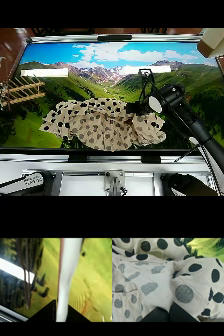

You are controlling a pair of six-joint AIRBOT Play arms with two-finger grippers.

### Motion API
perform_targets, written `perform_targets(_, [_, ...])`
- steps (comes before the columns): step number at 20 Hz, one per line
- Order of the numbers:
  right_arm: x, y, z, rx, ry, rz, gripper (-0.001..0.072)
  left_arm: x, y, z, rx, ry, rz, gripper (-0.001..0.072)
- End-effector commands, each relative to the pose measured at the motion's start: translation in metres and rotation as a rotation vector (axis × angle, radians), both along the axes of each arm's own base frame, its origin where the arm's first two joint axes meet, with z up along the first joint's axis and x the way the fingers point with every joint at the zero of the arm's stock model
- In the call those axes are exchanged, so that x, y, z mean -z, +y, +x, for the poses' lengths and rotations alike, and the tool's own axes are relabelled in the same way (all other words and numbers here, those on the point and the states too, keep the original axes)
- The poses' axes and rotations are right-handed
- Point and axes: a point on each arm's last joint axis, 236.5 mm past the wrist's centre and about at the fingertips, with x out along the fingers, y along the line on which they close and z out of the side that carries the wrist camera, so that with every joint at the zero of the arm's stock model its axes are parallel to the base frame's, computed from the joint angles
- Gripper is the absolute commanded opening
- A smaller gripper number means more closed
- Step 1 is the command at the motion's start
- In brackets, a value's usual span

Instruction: Fold the shirts.

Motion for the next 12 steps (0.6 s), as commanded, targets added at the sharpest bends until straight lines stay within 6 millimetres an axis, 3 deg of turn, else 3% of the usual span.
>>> perform_targets(1, [-0.001, -0.001, 0.002, -0.001, -0.011, -0.004, 0.0058, -0.047, -0.009, 0.013, -0.023, -0.125, -0.014, 0.0044])
perform_targets(3, [-0.003, -0.005, 0.005, 0.001, -0.025, -0.02, 0.0058, -0.074, -0.024, 0.019, -0.024, -0.213, -0.035, 0.0044])
perform_targets(5, [-0.012, -0.011, 0.012, 0.005, -0.058, -0.047, 0.0058, -0.101, -0.061, 0.028, 0.003, -0.307, -0.111, 0.0044])
perform_targets(7, [-0.031, -0.019, 0.022, 0.044, -0.105, -0.062, 0.0058, -0.13, -0.132, 0.042, 0.088, -0.41, -0.267, 0.0044])
perform_targets(9, [-0.052, -0.03, 0.029, 0.113, -0.148, -0.077, 0.0058, -0.158, -0.204, 0.047, 0.271, -0.462, -0.311, 0.0043])
perform_targets(10, [-0.062, -0.035, 0.032, 0.124, -0.168, -0.089, 0.0058, -0.165, -0.239, 0.039, 0.373, -0.447, -0.319, 0.0044])
perform_targets(12, [-0.08, -0.045, 0.036, 0.145, -0.201, -0.115, 0.0058, -0.162, -0.308, 0.0, 0.594, -0.325, -0.362, 0.0044])
